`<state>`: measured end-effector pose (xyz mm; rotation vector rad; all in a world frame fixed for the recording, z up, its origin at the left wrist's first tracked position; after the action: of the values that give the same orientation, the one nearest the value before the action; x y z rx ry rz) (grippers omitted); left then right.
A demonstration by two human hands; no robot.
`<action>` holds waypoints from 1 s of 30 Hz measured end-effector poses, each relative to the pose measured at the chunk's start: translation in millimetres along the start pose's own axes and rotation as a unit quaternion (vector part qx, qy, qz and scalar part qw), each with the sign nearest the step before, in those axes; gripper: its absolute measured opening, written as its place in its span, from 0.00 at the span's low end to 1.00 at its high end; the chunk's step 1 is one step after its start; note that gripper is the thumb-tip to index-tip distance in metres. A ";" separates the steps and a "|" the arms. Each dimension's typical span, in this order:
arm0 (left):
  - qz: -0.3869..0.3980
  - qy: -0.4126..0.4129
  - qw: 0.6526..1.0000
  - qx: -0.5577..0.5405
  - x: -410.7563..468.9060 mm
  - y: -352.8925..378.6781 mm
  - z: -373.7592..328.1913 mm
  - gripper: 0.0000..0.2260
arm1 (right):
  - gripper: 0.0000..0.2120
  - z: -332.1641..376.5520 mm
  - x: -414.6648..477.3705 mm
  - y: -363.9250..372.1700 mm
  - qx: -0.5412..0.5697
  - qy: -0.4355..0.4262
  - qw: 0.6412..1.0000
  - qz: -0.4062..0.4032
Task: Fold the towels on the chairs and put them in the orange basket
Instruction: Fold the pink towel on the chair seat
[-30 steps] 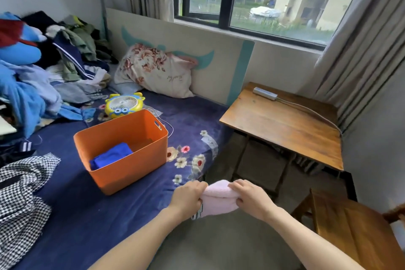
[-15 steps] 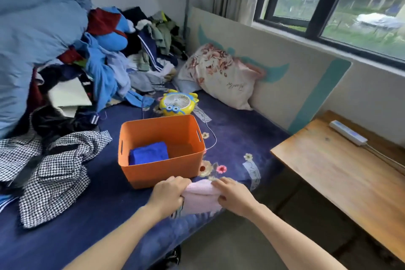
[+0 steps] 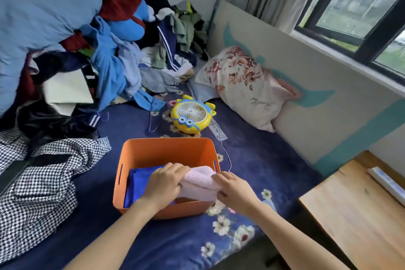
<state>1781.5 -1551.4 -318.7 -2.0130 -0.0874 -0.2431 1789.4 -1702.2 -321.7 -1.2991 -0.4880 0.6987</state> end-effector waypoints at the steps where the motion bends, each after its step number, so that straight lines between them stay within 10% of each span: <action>1: 0.009 0.000 1.000 -0.007 6.9 7.7 4.7 0.23 | 0.20 -5.5 5.7 3.7 0.005 0.005 1.000 0.008; 10: 0.069 -0.033 0.997 0.012 45.0 66.1 20.1 0.23 | 0.19 -62.3 41.3 39.2 0.039 0.015 0.996 0.079; 18: 0.189 -0.238 0.953 -0.015 83.8 118.0 54.7 0.21 | 0.16 -104.7 100.0 56.3 0.048 -0.048 0.989 0.130; 30: 0.054 -0.225 0.972 -0.032 117.8 164.3 98.0 0.34 | 0.13 -118.7 173.5 92.2 -0.096 -0.119 0.983 0.105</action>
<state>1937.3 -1541.2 -480.2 -2.0966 -0.2565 0.2871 1975.0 -1651.7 -446.9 -1.4706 -0.6297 1.0093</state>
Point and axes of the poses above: each hand's wrist, its own x-axis towards the middle knuckle, its own y-axis out of the palm, z = x × y, the point moved 9 cm from there along x, towards the middle knuckle, and after that the axes turned 15 degrees about -y, right-handed, at the moved point
